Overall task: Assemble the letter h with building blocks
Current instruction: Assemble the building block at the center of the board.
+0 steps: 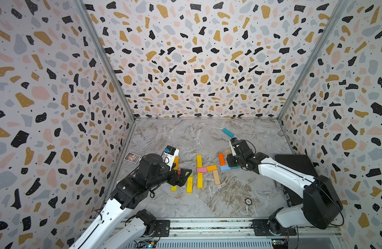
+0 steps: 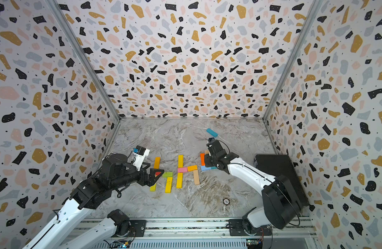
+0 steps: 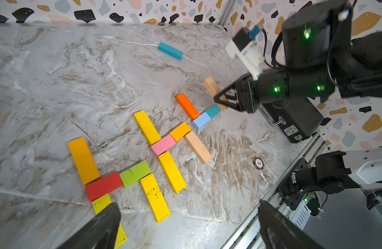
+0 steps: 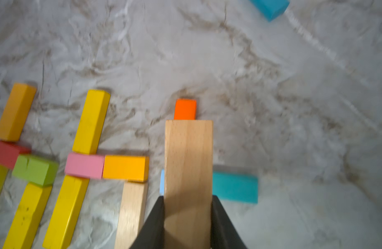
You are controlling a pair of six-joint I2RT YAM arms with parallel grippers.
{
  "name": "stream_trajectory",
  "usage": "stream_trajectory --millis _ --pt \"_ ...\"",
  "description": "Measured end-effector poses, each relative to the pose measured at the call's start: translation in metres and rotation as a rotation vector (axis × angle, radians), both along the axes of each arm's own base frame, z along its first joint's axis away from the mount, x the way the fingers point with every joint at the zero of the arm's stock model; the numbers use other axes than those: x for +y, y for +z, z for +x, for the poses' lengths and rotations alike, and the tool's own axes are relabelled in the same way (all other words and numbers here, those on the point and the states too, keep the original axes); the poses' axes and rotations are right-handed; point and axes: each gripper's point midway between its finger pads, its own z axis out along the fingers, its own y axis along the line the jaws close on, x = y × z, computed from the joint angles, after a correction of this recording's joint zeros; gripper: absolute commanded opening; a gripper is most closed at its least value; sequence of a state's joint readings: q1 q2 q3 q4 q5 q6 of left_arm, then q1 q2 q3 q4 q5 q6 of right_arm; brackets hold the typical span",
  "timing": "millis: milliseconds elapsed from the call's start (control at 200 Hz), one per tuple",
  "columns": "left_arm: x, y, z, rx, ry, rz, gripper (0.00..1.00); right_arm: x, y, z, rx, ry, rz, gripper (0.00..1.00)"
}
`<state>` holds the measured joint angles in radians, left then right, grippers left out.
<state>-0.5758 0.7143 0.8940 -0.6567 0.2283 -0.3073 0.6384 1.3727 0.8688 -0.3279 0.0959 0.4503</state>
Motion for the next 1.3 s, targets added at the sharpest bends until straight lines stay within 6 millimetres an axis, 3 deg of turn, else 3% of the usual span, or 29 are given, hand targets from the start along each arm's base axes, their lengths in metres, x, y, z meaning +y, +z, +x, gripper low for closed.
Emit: stream_trajectory --millis 160,370,546,1301 --pt "0.000 0.001 -0.001 -0.003 -0.002 -0.004 0.99 -0.003 -0.029 -0.060 0.072 0.023 -0.050 0.14" --pt "0.000 0.003 -0.002 -0.008 -0.002 -0.007 0.99 0.004 -0.066 -0.100 0.149 0.047 -0.087 0.14" --pt "0.001 0.003 -0.002 -0.011 -0.002 -0.009 0.99 0.008 -0.078 -0.099 0.159 0.009 -0.076 0.14" --pt "0.002 0.005 -0.002 -0.016 0.002 -0.012 0.99 0.029 -0.077 -0.067 0.092 -0.035 -0.090 0.14"
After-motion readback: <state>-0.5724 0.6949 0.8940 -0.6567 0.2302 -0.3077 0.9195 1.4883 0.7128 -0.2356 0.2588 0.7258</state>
